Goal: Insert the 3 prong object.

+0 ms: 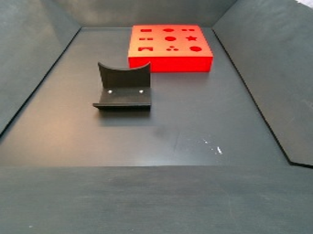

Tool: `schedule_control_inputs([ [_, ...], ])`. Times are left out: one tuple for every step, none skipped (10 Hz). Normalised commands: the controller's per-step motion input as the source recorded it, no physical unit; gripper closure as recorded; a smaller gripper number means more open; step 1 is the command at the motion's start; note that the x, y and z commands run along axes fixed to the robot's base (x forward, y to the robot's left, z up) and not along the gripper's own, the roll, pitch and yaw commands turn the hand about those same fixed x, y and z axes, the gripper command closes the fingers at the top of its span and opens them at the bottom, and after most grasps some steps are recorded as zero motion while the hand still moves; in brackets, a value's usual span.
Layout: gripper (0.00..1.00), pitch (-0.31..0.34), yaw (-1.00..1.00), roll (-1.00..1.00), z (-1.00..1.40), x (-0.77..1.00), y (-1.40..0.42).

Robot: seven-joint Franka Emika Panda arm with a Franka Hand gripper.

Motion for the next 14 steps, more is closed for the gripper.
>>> schedule_control_inputs([
  [1.0, 0.0, 0.0, -0.03, -0.08, 0.01, 0.06],
  [1.0, 0.0, 0.33, 0.0, -0.2, 0.27, 0.16],
  [1.0, -0.044, 0.75, 0.0, -0.33, 0.2, 0.1],
  [1.0, -0.069, 1.0, 0.0, -0.42, 0.0, 0.0],
  [1.0, -0.074, 1.0, 0.0, -0.44, 0.0, 0.0],
  [1.0, -0.043, 1.0, 0.0, -0.33, -0.01, 0.0],
  [1.0, -0.036, 0.76, 0.06, -0.17, 0.05, 0.21],
  [1.0, -0.021, 0.26, 0.0, -0.11, 0.21, 0.73],
  [1.0, 0.0, 0.0, 0.0, -0.23, 0.18, 1.0],
  [1.0, 0.0, 0.0, 0.0, -0.25, 0.13, 1.0],
  [1.0, 0.0, 0.04, 0.0, -0.39, 0.08, 0.97],
  [1.0, 0.0, 0.43, -0.02, -0.47, 0.06, 0.53],
  [1.0, 0.0, 0.67, -0.04, -0.43, 0.0, 0.29],
  [1.0, -0.061, 1.0, 0.0, -0.57, -0.03, 0.11],
])
